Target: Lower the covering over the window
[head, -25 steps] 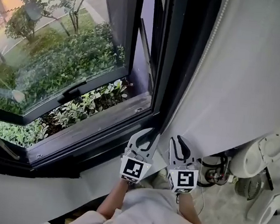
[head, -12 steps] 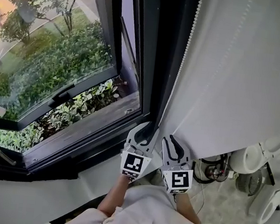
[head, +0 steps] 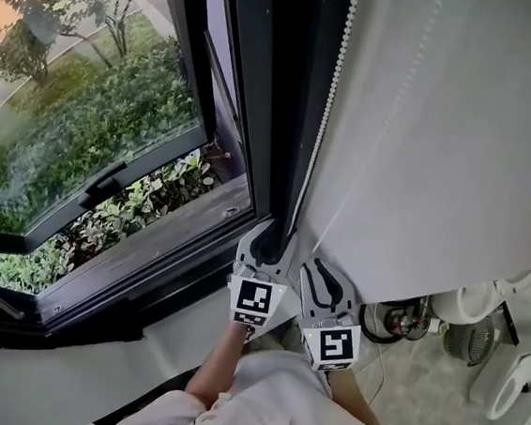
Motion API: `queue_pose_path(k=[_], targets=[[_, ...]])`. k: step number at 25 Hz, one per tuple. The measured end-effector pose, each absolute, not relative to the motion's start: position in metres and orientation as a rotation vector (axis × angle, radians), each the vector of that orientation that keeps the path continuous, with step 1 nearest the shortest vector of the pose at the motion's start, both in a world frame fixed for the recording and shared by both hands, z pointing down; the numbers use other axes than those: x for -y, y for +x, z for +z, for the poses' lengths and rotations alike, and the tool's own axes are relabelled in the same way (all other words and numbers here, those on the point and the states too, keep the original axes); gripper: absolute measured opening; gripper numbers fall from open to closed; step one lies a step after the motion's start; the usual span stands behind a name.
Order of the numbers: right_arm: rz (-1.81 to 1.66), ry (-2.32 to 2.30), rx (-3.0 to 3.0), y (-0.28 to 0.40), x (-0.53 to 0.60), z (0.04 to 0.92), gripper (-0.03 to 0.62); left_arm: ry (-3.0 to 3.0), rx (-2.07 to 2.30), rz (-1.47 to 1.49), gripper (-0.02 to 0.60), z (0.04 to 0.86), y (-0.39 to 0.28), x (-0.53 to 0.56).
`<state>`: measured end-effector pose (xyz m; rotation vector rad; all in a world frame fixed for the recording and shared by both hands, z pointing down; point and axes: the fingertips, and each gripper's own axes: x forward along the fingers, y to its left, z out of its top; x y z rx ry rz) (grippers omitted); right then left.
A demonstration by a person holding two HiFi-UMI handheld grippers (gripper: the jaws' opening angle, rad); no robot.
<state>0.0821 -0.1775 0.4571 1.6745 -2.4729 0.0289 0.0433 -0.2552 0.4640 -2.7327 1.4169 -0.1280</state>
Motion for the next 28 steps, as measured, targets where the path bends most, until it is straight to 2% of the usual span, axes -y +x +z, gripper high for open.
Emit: queue_pose_path(k=[11, 15, 17, 24, 28], targets=[[0.026, 1.660, 2.479, 0.088, 0.166, 0.459, 0.080, -2.672, -1.532, -0.174, 0.189, 0.472, 0.052, 0.272], [0.005, 1.648, 2.509, 0.088, 0.164, 0.455, 0.079, -2.627, -1.604, -0.191, 0.183, 0.474, 0.050, 0.278], [0.017, 1.636, 2.509, 0.088, 0.162, 0.456, 0.080, -2.617, -1.630, -0.174, 0.124, 0.473, 0.046, 0.279], [0.008, 1.622, 2.537, 0.087, 0.162, 0.453, 0.080, -2.708, -1.543, -0.152, 0.023, 0.476, 0.043, 0.269], [-0.014, 1.605, 2.554, 0.084, 0.160, 0.446, 0.080, -2.755, -1.492, -0.132, 0.014, 0.476, 0.042, 0.252]])
